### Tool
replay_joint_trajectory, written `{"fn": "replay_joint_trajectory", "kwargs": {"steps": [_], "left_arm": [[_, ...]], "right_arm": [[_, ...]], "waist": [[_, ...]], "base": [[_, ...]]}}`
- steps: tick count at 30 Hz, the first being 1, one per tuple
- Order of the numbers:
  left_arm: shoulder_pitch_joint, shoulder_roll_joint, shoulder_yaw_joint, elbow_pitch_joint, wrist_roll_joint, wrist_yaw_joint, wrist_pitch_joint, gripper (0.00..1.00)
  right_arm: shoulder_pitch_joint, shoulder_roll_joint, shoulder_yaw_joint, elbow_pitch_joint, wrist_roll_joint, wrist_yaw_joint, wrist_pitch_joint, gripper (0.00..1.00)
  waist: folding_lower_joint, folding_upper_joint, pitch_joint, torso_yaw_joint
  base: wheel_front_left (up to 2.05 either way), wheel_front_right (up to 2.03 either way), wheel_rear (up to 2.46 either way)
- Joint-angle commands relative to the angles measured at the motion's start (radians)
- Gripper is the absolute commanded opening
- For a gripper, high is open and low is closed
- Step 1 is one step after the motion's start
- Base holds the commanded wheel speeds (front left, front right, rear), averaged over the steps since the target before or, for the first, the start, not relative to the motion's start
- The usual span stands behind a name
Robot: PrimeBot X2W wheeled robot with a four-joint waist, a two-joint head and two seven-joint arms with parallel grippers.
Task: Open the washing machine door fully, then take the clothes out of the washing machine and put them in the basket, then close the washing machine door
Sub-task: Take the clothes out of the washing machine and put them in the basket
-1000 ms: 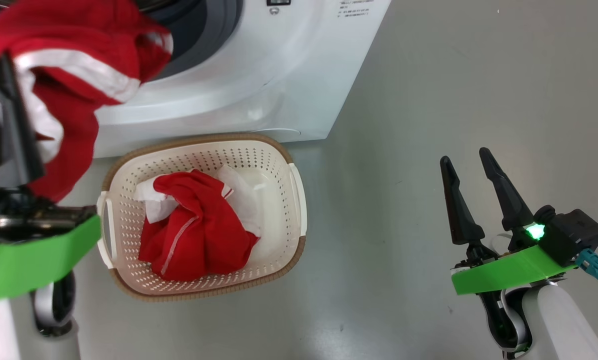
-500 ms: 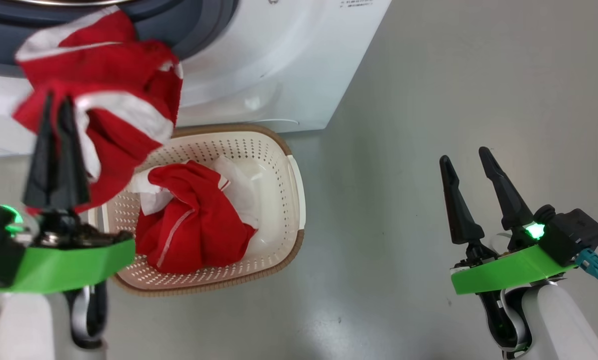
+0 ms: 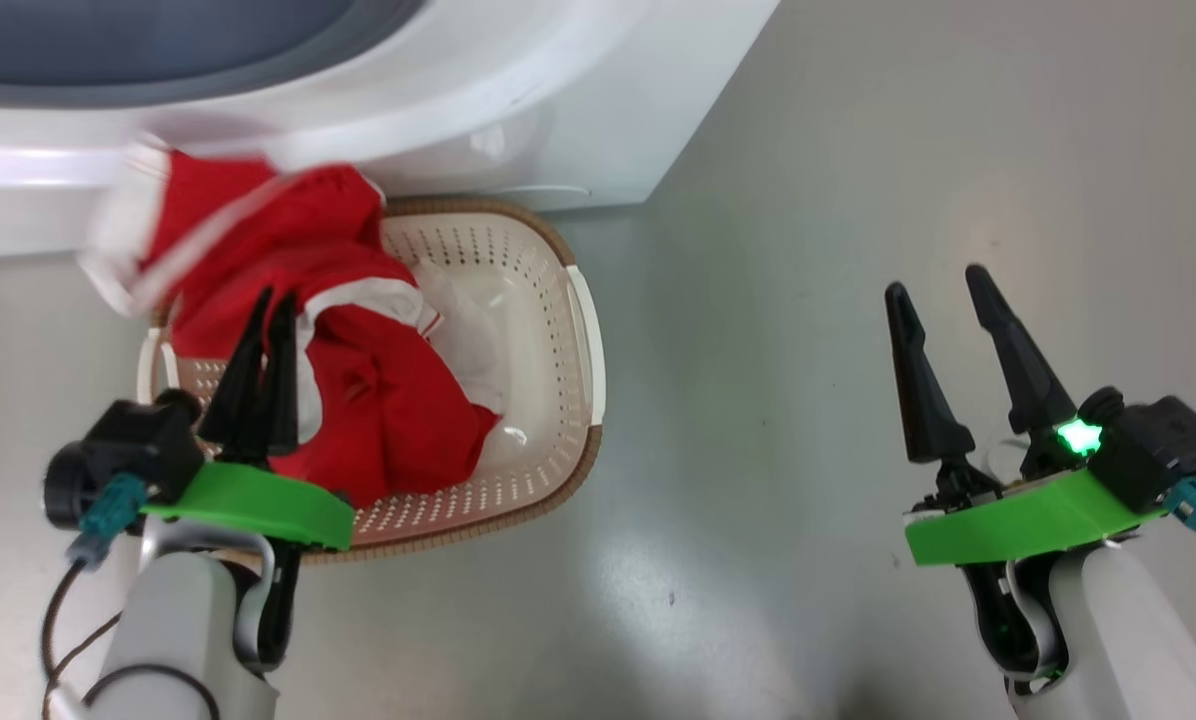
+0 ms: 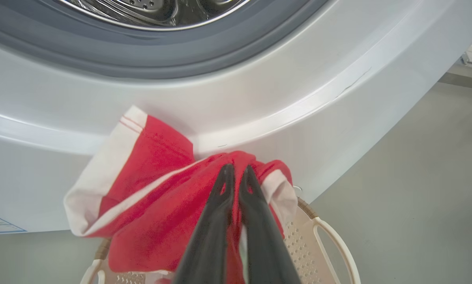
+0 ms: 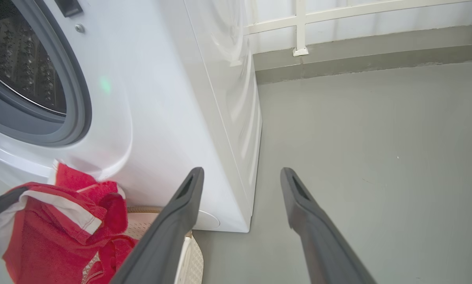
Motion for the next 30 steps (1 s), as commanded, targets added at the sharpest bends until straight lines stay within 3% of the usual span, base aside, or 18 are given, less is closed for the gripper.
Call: {"fn": "replay_joint_trajectory", "kwargs": {"steps": [1, 15, 26, 28, 29, 30], "left_arm": [[-0.011, 0.031, 0.014, 0.006, 0.004, -0.005, -0.005, 0.00], [-0.160, 0.085, -0.061, 0.309, 0.004, -0.005, -0.005, 0.00], [-0.264, 0.103, -0.082, 0.500, 0.028, -0.005, -0.005, 0.00], [-0.273, 0.101, -0.076, 0.515, 0.032, -0.005, -0.005, 0.14], [-0.273, 0.101, -0.076, 0.515, 0.032, -0.005, -0.005, 0.14], [-0.277, 0.096, -0.072, 0.523, 0.035, -0.005, -0.005, 0.42]], "right_arm": [[-0.010, 0.000, 0.016, -0.029, 0.005, 0.007, -0.006, 1.00], [-0.051, 0.000, 0.022, -0.046, 0.009, 0.007, -0.006, 1.00], [-0.063, 0.000, 0.032, -0.052, 0.000, 0.007, -0.006, 1.00], [-0.064, 0.000, 0.033, -0.049, -0.002, 0.007, -0.006, 1.00], [-0.064, 0.000, 0.033, -0.049, -0.002, 0.007, -0.006, 1.00], [-0.064, 0.000, 0.034, -0.047, -0.003, 0.007, -0.006, 1.00]], "waist": [[0.0000, -0.0001, 0.026, -0.006], [0.0000, -0.0001, 0.146, -0.021], [0.0000, -0.0001, 0.180, -0.025], [0.0000, -0.0001, 0.177, -0.025], [0.0000, -0.0001, 0.177, -0.025], [0.0000, -0.0001, 0.171, -0.023]], "base": [[0.00, 0.00, 0.00], [0.00, 0.00, 0.00], [0.00, 0.00, 0.00], [0.00, 0.00, 0.00], [0.00, 0.00, 0.00], [0.00, 0.00, 0.00]]}}
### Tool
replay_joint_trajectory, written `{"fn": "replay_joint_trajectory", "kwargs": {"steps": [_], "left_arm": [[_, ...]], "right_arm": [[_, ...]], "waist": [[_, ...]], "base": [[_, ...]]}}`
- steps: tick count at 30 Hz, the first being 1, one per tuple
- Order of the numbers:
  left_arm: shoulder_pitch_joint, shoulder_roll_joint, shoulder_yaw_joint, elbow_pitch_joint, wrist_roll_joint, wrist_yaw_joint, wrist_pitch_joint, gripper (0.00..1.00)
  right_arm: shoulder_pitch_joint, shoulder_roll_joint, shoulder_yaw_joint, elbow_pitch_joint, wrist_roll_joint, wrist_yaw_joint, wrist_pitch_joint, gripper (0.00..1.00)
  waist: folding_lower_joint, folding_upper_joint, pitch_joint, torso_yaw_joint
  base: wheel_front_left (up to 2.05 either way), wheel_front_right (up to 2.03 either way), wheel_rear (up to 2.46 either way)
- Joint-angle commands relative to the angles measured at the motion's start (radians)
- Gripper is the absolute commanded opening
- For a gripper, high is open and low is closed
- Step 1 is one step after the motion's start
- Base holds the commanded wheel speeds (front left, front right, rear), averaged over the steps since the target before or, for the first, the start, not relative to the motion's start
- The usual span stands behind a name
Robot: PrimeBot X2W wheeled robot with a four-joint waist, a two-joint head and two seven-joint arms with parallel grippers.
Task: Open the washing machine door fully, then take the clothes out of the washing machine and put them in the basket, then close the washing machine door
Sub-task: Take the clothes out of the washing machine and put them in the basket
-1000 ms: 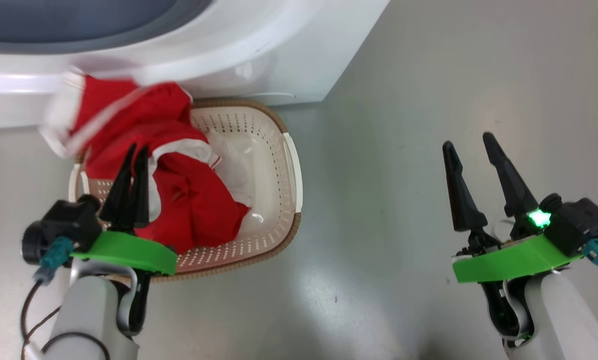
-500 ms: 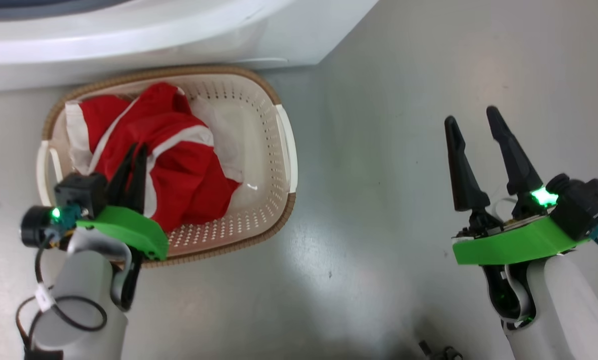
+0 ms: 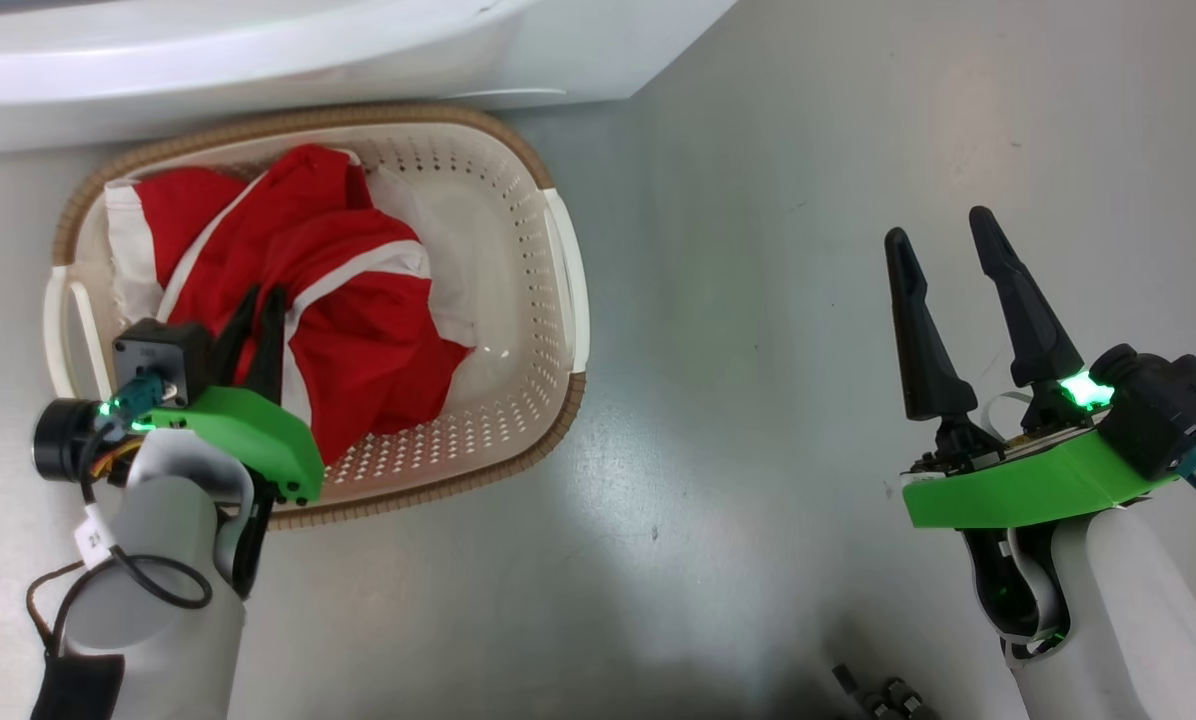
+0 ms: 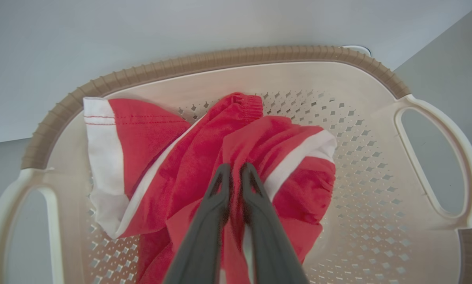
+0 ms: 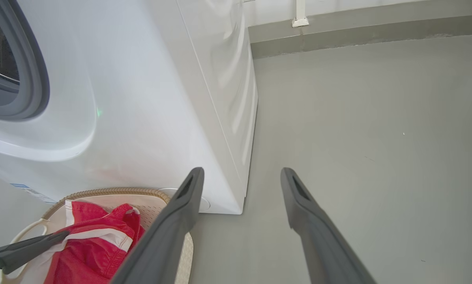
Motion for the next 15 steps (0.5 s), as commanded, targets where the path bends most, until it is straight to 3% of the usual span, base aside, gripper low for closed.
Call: {"fn": "replay_joint_trajectory", "kwargs": {"steps": [1, 2, 3, 15], "left_arm": [[0.009, 0.029, 0.026, -0.009, 0.015, 0.001, -0.005, 0.68], [0.010, 0.026, 0.025, -0.008, 0.016, 0.001, -0.005, 0.92], [0.012, 0.024, 0.027, -0.011, 0.016, 0.001, -0.005, 1.00], [0.103, 0.003, 0.069, -0.081, -0.014, 0.001, -0.005, 1.00]], "right_arm": [[0.008, 0.001, 0.025, -0.020, -0.006, 0.007, -0.006, 1.00], [0.009, 0.001, 0.024, -0.019, -0.007, 0.007, -0.006, 1.00], [0.011, 0.001, 0.024, -0.018, -0.009, 0.007, -0.006, 1.00], [0.033, 0.001, 0.025, 0.014, -0.018, 0.007, -0.006, 1.00]], "waist": [[-0.0001, 0.0000, -0.006, 0.003], [-0.0001, 0.0000, -0.011, 0.005], [-0.0001, 0.0000, -0.016, 0.008], [-0.0001, 0.0000, -0.143, 0.027]], "base": [[0.00, 0.00, 0.00], [0.00, 0.00, 0.00], [0.00, 0.00, 0.00], [0.00, 0.00, 0.00]]}}
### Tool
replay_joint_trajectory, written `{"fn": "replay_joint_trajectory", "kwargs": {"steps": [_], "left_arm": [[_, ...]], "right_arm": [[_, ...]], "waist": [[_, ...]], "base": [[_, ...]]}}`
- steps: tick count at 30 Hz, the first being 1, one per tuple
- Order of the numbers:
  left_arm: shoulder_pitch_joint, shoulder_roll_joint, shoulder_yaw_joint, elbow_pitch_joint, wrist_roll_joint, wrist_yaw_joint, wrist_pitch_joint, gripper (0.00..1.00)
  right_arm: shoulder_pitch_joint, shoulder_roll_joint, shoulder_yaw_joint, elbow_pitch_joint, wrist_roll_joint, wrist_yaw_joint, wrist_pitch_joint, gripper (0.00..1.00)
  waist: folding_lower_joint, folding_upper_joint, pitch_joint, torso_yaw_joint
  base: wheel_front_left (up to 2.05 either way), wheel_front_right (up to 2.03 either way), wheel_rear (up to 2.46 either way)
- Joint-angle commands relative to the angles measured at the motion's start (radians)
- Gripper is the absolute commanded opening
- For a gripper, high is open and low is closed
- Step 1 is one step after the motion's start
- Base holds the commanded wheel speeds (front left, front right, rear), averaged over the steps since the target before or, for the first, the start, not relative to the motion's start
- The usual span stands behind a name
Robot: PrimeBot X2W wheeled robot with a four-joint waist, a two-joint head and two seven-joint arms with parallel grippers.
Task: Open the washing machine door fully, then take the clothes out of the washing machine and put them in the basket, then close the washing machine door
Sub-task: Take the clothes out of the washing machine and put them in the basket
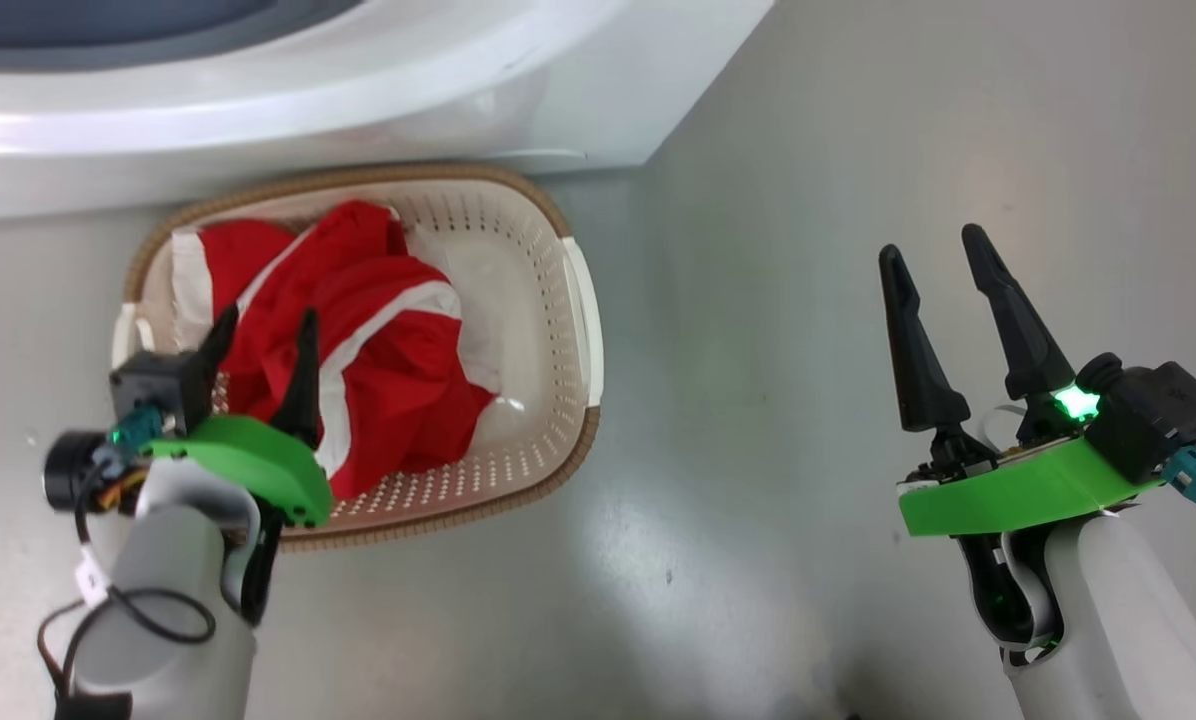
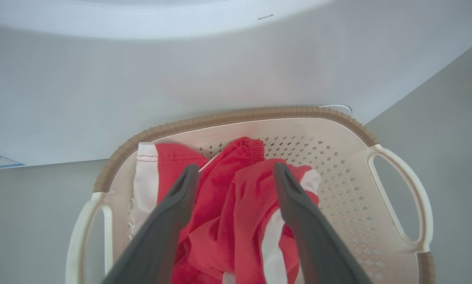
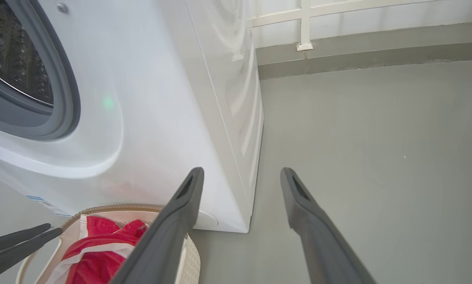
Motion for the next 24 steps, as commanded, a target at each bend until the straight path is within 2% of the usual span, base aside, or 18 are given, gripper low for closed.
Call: {"fn": "replay_joint_trajectory", "kwargs": {"steps": [1, 24], "left_arm": [[0.046, 0.023, 0.029, -0.024, -0.006, 0.001, -0.005, 1.00], [0.340, -0.013, 0.119, -0.339, -0.013, 0.001, -0.005, 1.00]], "right_arm": [[0.028, 0.001, 0.024, -0.018, -0.008, 0.007, -0.006, 1.00], [0.179, 0.001, -0.008, 0.043, -0.038, 0.007, -0.006, 1.00]], "waist": [[0.0000, 0.0000, -0.048, 0.007], [0.0000, 0.0000, -0.393, 0.053]], "base": [[0.00, 0.00, 0.00], [0.00, 0.00, 0.00]]}}
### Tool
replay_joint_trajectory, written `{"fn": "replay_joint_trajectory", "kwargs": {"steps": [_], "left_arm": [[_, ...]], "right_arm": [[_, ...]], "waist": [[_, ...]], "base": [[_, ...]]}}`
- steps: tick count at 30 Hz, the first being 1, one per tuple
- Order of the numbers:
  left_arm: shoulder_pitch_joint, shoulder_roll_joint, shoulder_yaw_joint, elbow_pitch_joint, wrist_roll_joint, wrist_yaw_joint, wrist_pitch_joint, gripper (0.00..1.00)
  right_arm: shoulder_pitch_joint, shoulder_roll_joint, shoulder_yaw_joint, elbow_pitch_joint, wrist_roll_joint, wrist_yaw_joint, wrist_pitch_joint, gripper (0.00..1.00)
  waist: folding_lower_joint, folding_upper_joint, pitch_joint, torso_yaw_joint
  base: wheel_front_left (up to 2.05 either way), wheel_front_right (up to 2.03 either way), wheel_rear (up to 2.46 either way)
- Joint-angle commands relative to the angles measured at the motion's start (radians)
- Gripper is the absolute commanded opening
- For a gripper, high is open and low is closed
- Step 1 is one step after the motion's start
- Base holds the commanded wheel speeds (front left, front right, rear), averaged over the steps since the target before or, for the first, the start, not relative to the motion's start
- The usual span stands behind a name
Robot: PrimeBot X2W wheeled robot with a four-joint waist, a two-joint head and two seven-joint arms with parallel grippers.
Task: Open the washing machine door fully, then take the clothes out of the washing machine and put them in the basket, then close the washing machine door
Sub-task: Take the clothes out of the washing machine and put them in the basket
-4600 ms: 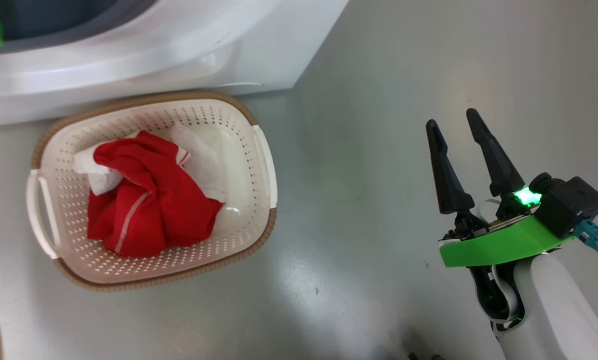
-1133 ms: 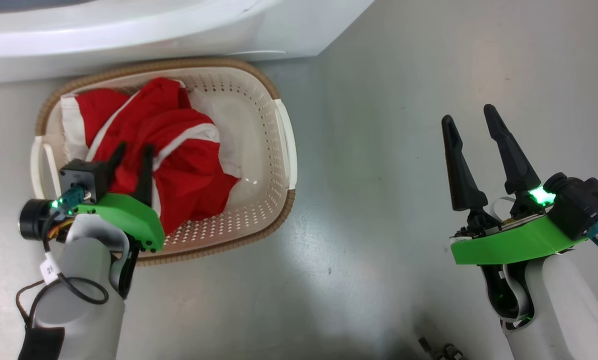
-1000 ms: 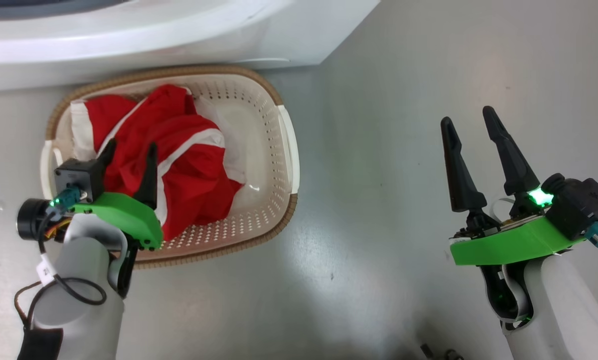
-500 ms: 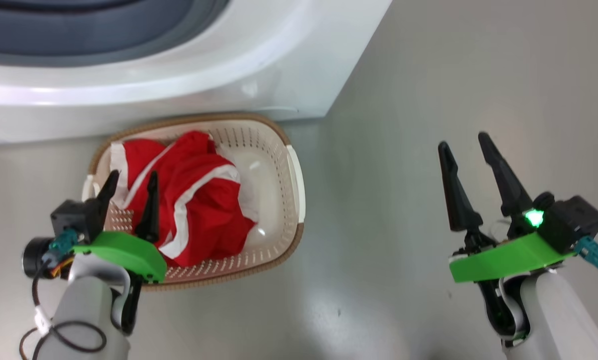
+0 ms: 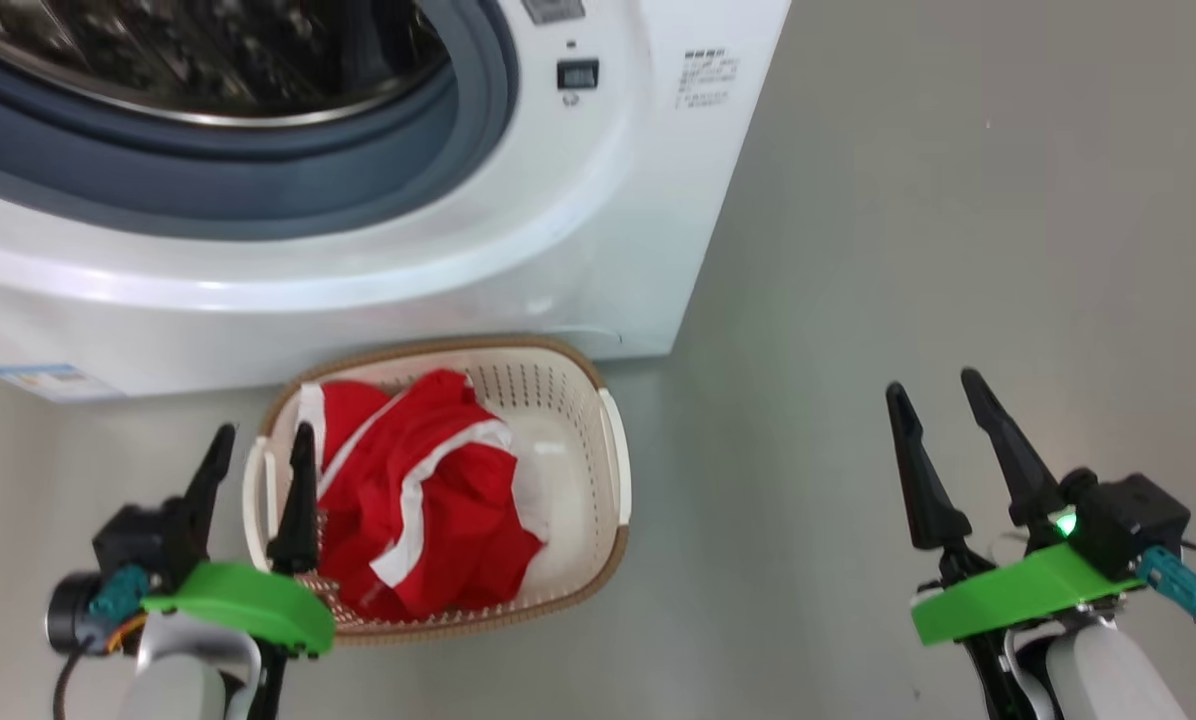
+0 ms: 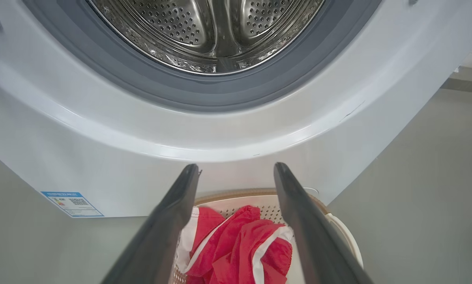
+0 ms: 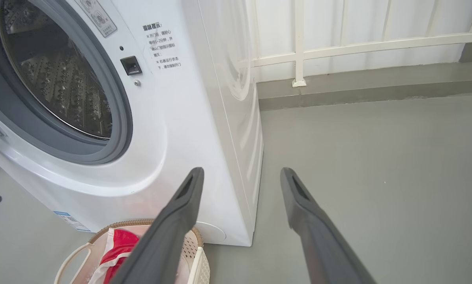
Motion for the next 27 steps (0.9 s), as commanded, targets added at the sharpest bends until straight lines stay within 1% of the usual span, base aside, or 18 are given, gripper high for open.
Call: {"fn": "replay_joint_trajectory", "kwargs": {"steps": [1, 4, 13, 22, 27], "left_arm": [[0.044, 0.014, 0.039, -0.046, 0.006, 0.001, -0.005, 1.00], [0.069, 0.010, 0.046, -0.072, 0.007, 0.001, -0.005, 1.00], [0.183, 0.002, 0.078, -0.206, 0.014, 0.001, -0.005, 1.00], [0.281, -0.009, 0.109, -0.338, 0.017, 0.001, -0.005, 1.00], [0.337, -0.013, 0.115, -0.398, 0.044, 0.001, -0.005, 1.00]], "right_arm": [[0.030, 0.000, 0.015, -0.017, -0.021, 0.007, -0.006, 1.00], [0.048, 0.000, 0.010, -0.015, -0.023, 0.007, -0.006, 1.00], [0.113, 0.000, -0.019, -0.019, -0.026, 0.007, -0.006, 1.00], [0.147, 0.000, -0.027, -0.023, -0.029, 0.007, -0.006, 1.00], [0.155, 0.000, -0.030, -0.023, -0.032, 0.007, -0.006, 1.00]], "waist": [[0.0000, 0.0000, -0.087, 0.016], [0.0000, 0.0000, -0.108, 0.020], [0.0000, 0.0000, -0.170, 0.035], [0.0000, 0.0000, -0.185, 0.046], [0.0000, 0.0000, -0.186, 0.043]], "base": [[0.00, 0.00, 0.00], [0.00, 0.00, 0.00], [0.00, 0.00, 0.00], [0.00, 0.00, 0.00], [0.00, 0.00, 0.00]]}}
